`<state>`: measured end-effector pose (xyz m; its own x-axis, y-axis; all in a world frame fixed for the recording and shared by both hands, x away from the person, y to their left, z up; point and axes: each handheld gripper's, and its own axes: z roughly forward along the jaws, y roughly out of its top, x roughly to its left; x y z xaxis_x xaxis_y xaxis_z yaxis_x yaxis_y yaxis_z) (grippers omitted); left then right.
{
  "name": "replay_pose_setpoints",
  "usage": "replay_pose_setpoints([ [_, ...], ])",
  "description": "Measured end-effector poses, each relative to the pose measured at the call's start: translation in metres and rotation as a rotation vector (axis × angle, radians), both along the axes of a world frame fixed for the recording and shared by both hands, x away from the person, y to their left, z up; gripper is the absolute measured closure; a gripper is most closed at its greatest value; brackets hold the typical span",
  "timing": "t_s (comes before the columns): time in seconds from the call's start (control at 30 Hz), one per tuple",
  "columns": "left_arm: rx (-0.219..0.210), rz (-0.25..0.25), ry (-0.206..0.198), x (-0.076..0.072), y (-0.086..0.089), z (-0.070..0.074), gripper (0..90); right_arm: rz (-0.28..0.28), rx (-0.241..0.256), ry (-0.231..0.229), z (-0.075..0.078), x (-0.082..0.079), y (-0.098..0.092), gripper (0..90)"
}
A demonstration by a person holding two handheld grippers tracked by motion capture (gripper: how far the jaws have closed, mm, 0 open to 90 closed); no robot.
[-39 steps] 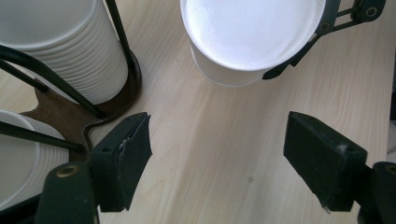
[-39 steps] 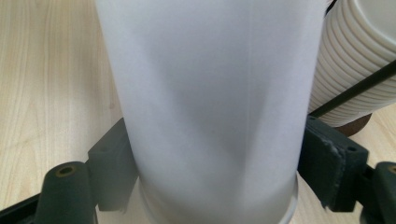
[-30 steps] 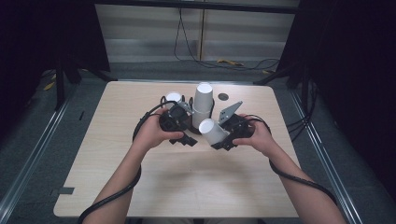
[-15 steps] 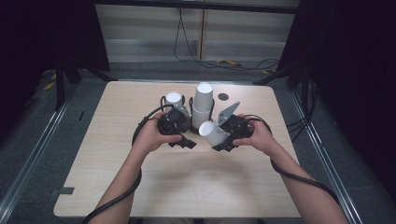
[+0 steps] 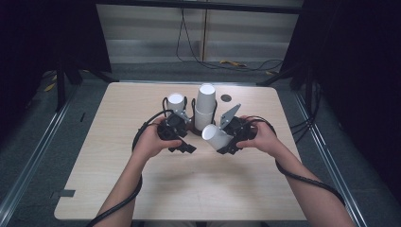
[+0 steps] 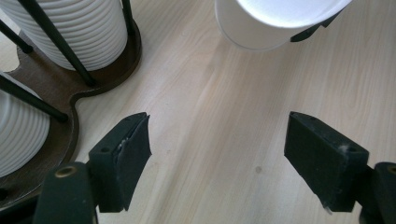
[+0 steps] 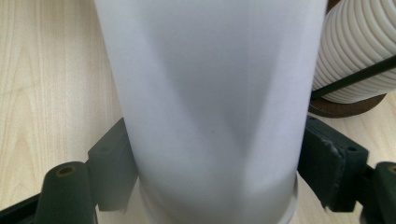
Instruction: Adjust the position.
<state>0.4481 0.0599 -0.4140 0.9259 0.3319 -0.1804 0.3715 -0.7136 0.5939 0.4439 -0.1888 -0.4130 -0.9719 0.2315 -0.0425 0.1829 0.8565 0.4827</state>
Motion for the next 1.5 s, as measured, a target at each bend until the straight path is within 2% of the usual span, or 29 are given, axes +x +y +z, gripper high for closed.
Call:
replay_pose_setpoints([
  [0.1,0.005,0.016,-0.004,-0.002,0.0,-0.002,22.3,0.001,-0.02,-0.001,0.0,0.0,0.001,21.5],
  [0.13,0.018,0.005,-0.015,-0.001,0.001,-0.003,22.3,0.003,-0.019,0.001,0.0,0.0,0.001,21.5],
  [0.27,0.016,-0.003,-0.01,-0.001,0.002,-0.005,22.3,0.009,-0.028,0.001,0.001,0.0,0.001,21.5],
  [0.37,0.01,0.012,0.001,-0.002,0.003,-0.007,22.3,0.01,-0.04,0.006,0.001,-0.001,0.002,21.5],
  [0.67,0.014,0.008,0.011,-0.003,0.003,-0.014,22.2,0.014,-0.092,0.012,0.0,-0.003,0.004,21.5],
  [1.03,0.027,-0.009,0.011,-0.002,0.003,-0.014,22.1,0.044,-0.143,0.008,0.0,-0.004,0.009,21.5],
  [1.23,0.019,0.005,0.026,-0.003,0.002,-0.013,22.1,0.057,-0.165,0.01,-0.001,-0.005,0.011,21.5],
  [1.5,0.049,-0.025,0.013,-0.001,0.001,-0.011,22.1,0.07,-0.185,0.011,-0.001,-0.005,0.013,21.5],
])
